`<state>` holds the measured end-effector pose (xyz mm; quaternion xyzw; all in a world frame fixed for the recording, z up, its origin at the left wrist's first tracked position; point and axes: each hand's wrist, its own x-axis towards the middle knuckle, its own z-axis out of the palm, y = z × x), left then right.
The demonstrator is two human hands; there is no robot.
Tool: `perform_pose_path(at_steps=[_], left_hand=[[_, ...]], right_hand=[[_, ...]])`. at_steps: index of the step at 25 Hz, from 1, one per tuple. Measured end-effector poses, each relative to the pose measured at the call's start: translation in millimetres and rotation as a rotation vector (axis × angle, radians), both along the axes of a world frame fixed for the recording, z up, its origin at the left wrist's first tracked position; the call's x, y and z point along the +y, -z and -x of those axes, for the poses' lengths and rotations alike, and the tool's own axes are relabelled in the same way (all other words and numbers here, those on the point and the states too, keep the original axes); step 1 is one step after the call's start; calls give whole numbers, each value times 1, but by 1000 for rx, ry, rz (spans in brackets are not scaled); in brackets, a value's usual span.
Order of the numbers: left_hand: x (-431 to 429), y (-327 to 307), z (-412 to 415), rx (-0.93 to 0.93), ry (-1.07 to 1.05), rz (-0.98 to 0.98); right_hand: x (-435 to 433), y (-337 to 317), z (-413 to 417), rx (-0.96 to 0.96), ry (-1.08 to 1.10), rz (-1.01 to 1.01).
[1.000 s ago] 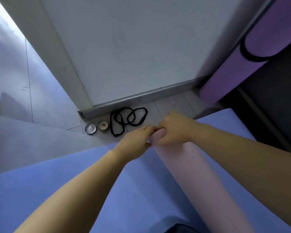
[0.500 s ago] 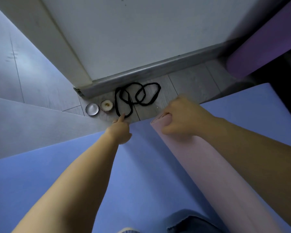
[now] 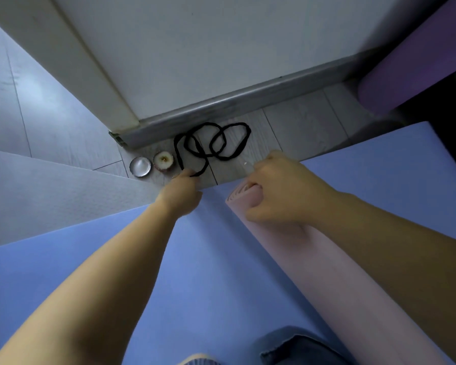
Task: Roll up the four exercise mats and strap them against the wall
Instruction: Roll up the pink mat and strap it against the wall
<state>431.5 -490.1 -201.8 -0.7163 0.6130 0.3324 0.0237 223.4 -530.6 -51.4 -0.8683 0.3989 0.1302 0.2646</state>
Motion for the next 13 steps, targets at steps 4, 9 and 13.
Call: perform_pose_path(at_steps=[4,9,13], left_hand=[[10,-116,39,406,-110,349],[27,-268,89,703,240,245],[29,-364,129,570,548,264]], right_hand=[[14,-48,23,-121,47,37],[35,-135,61,-175,76,34],[50,-248,114,-178,26,134]])
